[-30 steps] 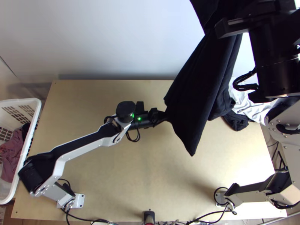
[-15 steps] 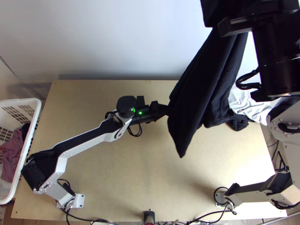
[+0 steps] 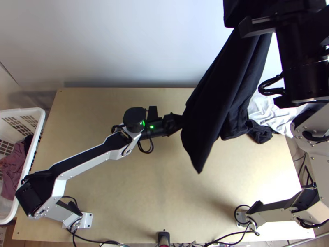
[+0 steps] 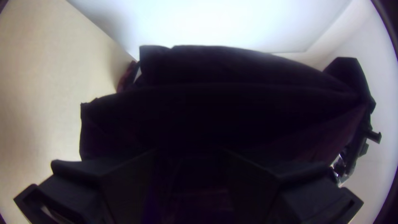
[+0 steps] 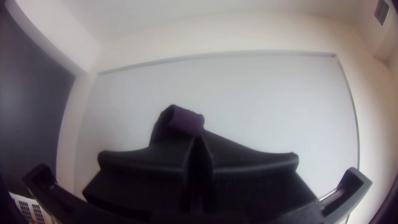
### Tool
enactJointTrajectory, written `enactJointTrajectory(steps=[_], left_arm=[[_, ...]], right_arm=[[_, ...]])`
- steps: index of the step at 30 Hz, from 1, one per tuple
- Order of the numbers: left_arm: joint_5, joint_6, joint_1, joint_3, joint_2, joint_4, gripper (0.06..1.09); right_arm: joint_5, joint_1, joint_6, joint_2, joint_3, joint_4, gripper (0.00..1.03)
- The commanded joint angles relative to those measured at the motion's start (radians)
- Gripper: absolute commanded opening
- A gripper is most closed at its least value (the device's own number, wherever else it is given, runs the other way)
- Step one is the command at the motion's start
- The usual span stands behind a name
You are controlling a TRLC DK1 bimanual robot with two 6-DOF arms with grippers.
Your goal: Fold the t-shirt
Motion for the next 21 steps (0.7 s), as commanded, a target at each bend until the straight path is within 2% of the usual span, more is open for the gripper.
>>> enactJointTrajectory(steps=[1,3,5,15,21], left_arm=[[0.031,0.051,-0.047,-0.007,-0.024,0.007,0.53],[0.035,0.059,-0.061,-0.009,-0.022,0.018,0.39],[0.051,0.094,-0.075,-0.007,-0.019,0.018,0.09],[0.057,0.113,-0.055,-0.015,-0.021,0.012,0.09],[0.041,0.143,0.033,0.033,-0.062,-0.115,0.09]], right_arm=[[0.002,-0.026,-0.001,0.006,0.002,0.014,0.03],[0.002,-0.032,-0.001,0.007,0.002,0.025,0.03],[0.001,-0.039,-0.001,0.009,0.005,0.028,0.03],[-0.002,-0.067,0.002,0.016,0.006,0.031,0.03],[-0.002,-0.07,0.007,0.016,0.003,0.033,0.03]])
